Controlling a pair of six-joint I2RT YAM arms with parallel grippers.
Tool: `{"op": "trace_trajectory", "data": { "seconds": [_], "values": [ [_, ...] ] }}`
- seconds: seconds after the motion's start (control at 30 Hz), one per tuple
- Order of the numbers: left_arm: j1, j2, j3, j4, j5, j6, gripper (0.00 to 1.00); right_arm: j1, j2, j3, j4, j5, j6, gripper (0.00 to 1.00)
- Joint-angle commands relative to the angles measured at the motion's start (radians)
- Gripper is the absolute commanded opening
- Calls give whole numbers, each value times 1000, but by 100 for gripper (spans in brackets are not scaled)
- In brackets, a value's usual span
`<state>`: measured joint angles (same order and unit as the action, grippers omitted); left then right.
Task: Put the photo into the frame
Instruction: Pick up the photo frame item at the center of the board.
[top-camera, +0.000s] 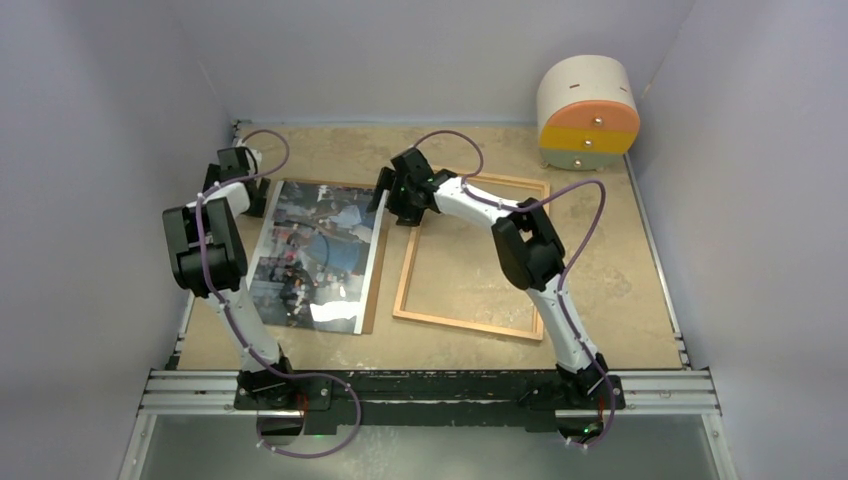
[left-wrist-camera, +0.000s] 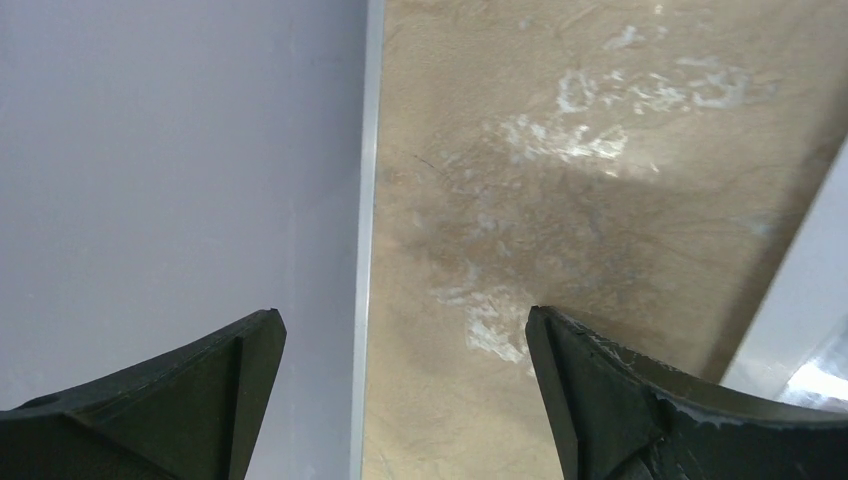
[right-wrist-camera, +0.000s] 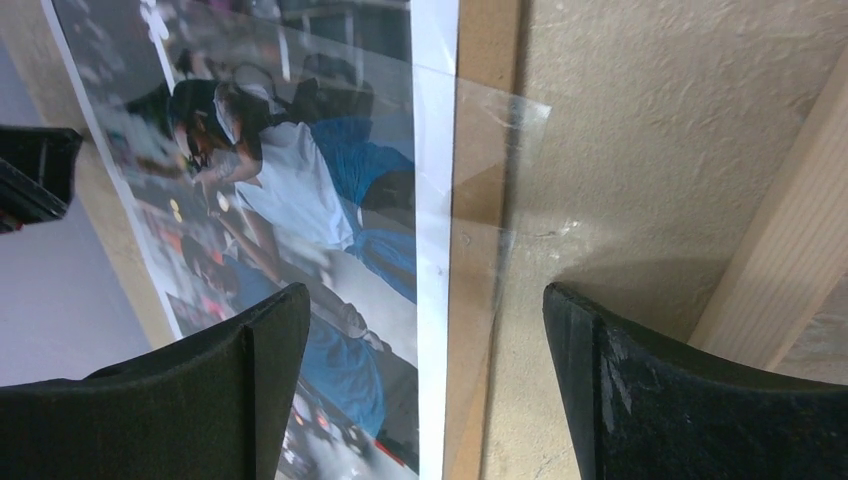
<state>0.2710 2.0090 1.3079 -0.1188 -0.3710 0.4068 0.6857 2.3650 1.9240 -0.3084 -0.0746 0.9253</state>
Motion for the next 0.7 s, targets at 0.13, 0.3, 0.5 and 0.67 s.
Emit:
{"op": "trace_trajectory", "data": {
  "seconds": [0.13, 0.3, 0.5, 0.67],
  "values": [
    [-43, -15, -85, -76, 86, 4, 100, -71, 51, -109, 15, -29, 118, 86],
    [-53, -11, -94, -85, 108, 7, 100, -77, 66, -108, 79, -49, 154, 85],
    [-53, 4, -90, -107, 135, 7, 100, -78, 81, -141, 164, -83, 210, 83],
    [-64, 11, -93, -116, 156, 16, 99, -81, 85, -190, 294, -149, 275, 81]
  ]
}}
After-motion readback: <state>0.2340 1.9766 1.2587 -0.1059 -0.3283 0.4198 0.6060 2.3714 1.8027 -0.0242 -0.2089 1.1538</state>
